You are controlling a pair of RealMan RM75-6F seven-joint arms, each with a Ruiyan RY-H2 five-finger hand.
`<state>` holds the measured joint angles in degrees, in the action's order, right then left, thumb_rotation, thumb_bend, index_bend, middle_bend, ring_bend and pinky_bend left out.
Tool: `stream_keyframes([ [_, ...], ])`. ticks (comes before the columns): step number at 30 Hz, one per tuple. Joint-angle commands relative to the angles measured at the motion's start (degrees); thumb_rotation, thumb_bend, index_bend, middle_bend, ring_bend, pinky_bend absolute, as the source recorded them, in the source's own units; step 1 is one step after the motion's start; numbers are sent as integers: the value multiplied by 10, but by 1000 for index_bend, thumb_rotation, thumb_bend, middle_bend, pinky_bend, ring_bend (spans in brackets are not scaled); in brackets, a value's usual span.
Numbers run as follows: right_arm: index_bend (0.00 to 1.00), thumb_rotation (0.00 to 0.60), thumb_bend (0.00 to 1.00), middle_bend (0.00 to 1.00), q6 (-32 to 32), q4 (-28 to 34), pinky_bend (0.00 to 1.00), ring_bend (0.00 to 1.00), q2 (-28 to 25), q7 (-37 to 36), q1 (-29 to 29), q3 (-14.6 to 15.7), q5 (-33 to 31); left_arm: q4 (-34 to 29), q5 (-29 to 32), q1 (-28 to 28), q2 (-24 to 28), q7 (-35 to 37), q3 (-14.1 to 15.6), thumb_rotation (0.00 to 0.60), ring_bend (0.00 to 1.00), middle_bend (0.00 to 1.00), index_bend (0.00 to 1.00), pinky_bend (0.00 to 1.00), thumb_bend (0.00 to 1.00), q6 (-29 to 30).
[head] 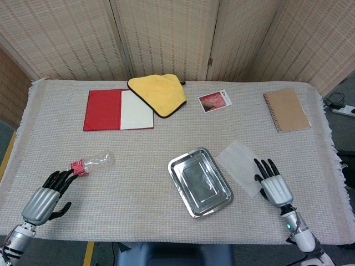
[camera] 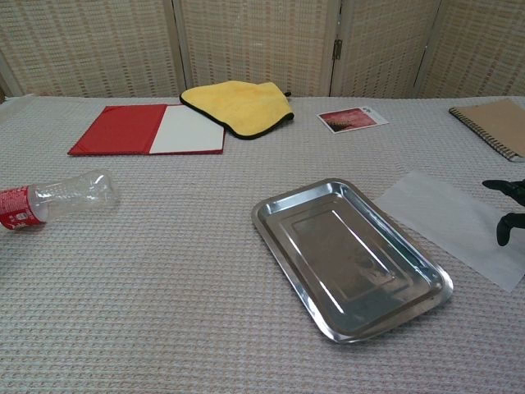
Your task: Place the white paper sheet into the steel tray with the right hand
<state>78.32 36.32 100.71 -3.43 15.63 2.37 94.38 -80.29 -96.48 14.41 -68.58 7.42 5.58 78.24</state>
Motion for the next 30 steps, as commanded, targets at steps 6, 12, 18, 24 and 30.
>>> stream_keyframes([
  [6, 466, 600, 580, 0, -12, -11, 0, 0, 10, -10, 9, -1, -3, 3, -9, 0, 0, 6, 2, 600, 0, 0, 45, 0, 470, 7],
  [12, 553, 600, 673, 47, -14, -20, 0, 21, 21, -18, 14, -3, -5, 3, -10, -1, 0, 7, 1, 600, 0, 0, 45, 0, 470, 10],
  [18, 616, 600, 692, 108, 22, -25, 0, 69, 25, -46, 11, -6, -2, 3, -10, -1, 1, 10, 2, 600, 0, 0, 44, 0, 470, 10],
  [24, 625, 600, 697, 134, 62, -24, 0, 90, 24, -67, 11, -22, -7, 2, -12, -1, 1, 10, 3, 600, 0, 0, 44, 0, 470, 10],
  [30, 626, 600, 697, 150, 110, -7, 0, 102, 25, -88, 21, -66, -30, -1, -13, -1, 3, 12, 4, 600, 0, 0, 44, 0, 470, 10],
])
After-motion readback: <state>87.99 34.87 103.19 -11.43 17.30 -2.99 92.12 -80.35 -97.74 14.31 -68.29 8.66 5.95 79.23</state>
